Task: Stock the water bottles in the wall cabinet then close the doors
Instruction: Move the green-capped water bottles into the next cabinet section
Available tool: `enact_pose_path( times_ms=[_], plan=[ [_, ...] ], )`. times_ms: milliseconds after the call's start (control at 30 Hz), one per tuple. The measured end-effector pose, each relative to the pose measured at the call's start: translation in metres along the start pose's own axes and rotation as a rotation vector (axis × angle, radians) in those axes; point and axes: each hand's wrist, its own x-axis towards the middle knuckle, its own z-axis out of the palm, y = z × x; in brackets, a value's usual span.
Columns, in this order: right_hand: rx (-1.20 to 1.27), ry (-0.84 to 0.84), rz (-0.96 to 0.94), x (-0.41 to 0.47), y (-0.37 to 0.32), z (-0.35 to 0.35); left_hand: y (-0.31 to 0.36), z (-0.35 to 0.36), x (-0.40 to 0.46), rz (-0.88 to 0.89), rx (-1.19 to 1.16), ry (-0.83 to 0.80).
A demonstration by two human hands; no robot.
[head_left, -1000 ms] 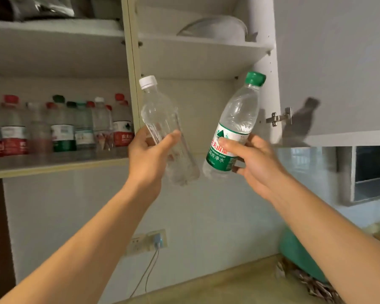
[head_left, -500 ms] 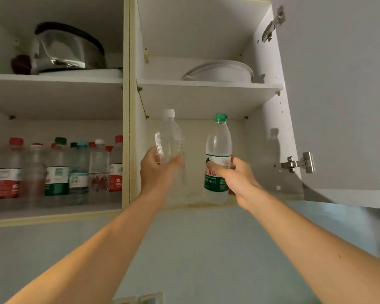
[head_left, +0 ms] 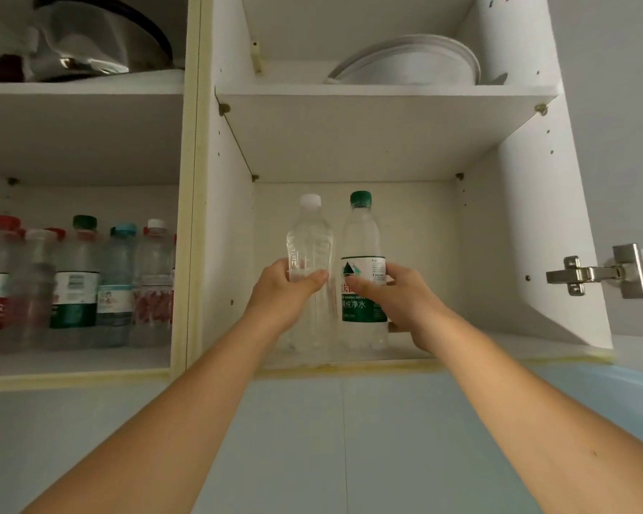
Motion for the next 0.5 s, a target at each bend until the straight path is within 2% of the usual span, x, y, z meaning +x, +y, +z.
enact_pose_path(
  times_ms=[333, 500],
  plan=[
    [-0.074, -0.029, 0.039, 0.012, 0.002, 0.004, 0.000, 0.012, 0.017, -0.082, 0.139, -0.004],
    [-0.210, -0.028, 0.030, 0.004, -0.008, 0.005, 0.015, 0.003, 0.009, -0.118, 0.287, -0.110]
  ],
)
